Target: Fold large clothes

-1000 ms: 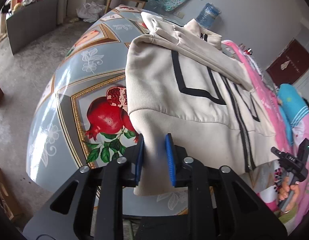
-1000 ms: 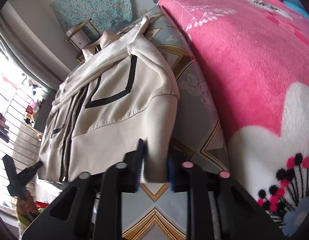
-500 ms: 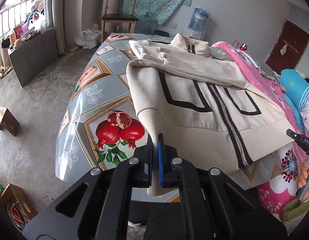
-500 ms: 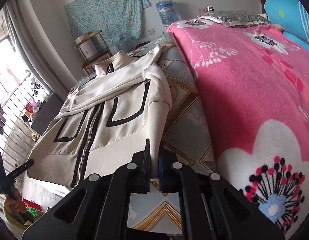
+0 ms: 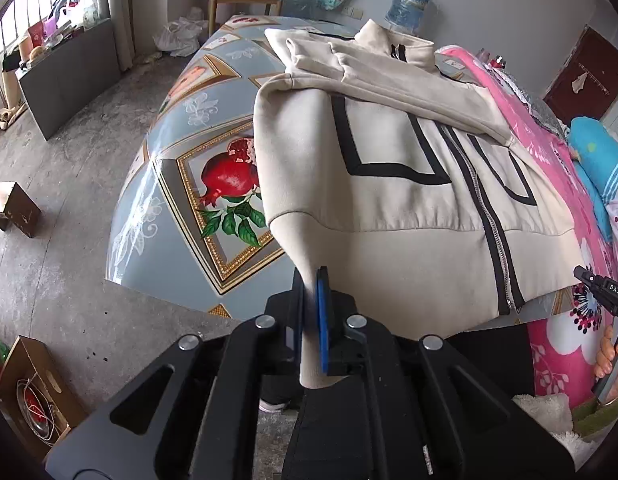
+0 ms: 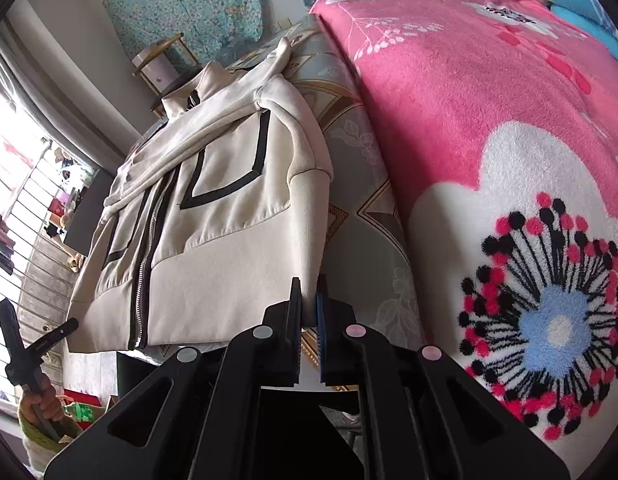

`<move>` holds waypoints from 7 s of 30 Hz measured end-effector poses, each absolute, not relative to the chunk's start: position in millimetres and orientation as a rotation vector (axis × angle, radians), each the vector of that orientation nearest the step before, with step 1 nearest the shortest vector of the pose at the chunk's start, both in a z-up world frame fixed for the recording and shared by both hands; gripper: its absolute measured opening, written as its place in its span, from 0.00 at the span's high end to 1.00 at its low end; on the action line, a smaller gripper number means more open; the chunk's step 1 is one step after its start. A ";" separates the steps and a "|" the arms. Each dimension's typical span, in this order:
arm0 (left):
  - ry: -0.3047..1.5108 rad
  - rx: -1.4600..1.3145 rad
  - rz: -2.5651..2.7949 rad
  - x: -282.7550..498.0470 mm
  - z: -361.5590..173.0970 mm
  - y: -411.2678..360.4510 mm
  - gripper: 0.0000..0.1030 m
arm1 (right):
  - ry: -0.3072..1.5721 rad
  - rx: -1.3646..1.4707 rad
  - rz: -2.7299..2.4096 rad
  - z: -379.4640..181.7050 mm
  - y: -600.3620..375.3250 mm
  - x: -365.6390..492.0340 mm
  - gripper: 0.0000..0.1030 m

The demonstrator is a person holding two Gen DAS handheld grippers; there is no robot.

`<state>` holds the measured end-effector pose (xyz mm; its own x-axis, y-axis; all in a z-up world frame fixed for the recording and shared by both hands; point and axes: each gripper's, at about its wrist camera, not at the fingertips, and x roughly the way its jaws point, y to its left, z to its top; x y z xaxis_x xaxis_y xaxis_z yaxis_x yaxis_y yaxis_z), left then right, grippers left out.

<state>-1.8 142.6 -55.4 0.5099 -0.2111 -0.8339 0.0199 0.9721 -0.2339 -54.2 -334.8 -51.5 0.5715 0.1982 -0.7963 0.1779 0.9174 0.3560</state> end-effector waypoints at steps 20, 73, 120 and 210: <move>1.120 -0.185 -0.141 -13.8 -74.5 133.0 0.83 | 1.031 0.373 0.044 -61.3 -323.4 -52.8 0.75; 1.043 -0.506 -0.236 102.8 -57.8 171.9 0.51 | 0.941 0.698 0.095 -32.4 -346.1 62.9 0.34; 0.941 -0.312 -0.085 22.0 -22.1 145.5 0.88 | 0.919 0.608 -0.054 -26.2 -338.5 13.5 0.86; 0.736 0.107 -0.201 112.8 -17.1 57.0 0.98 | 0.982 -0.114 0.109 11.7 -173.3 129.0 0.96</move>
<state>112.8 57.0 -17.1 0.7234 -0.1438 -0.6753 0.2188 0.9754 0.0267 129.0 -173.3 11.7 0.5510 0.0401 -0.8336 -0.1433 0.9886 -0.0471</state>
